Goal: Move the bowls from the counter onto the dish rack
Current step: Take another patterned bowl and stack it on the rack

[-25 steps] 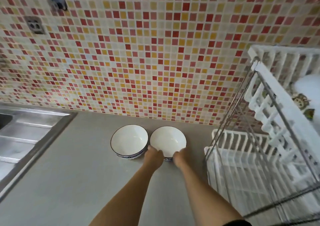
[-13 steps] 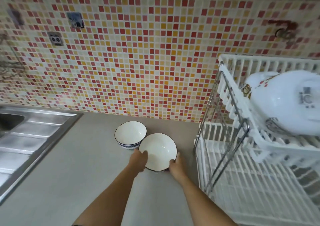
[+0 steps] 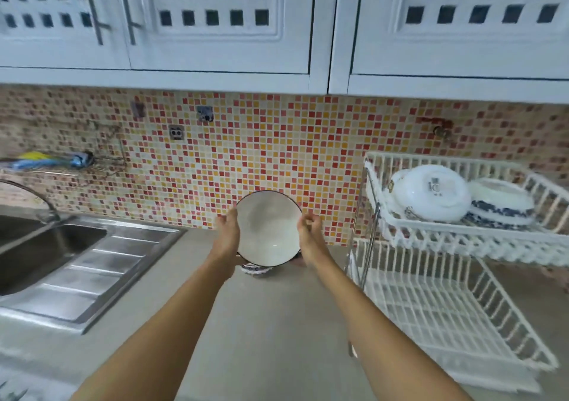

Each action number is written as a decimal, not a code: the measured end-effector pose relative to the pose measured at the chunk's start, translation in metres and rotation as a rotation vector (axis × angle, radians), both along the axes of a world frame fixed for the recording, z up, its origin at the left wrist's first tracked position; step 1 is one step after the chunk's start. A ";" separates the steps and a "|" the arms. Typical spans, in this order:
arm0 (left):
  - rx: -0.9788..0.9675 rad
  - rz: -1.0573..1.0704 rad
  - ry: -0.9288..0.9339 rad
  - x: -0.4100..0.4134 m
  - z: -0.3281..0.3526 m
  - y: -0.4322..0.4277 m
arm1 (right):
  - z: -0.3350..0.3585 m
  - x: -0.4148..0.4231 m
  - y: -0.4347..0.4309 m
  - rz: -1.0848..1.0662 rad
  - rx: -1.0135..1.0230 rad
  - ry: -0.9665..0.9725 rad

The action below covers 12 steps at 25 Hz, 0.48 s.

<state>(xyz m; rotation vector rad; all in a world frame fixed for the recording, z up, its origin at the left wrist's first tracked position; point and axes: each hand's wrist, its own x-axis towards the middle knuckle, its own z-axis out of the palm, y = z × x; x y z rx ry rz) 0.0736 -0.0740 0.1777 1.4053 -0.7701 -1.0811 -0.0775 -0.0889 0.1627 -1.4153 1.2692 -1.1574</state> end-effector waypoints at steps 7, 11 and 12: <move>-0.375 -0.038 0.103 -0.051 0.101 0.035 | 0.100 -0.045 0.037 0.017 -0.076 -0.214; -0.506 -0.161 0.160 -0.099 0.133 0.038 | 0.134 -0.106 0.053 0.112 -0.194 -0.258; -0.532 -0.207 0.160 -0.115 0.139 0.036 | 0.141 -0.124 0.056 0.120 -0.235 -0.243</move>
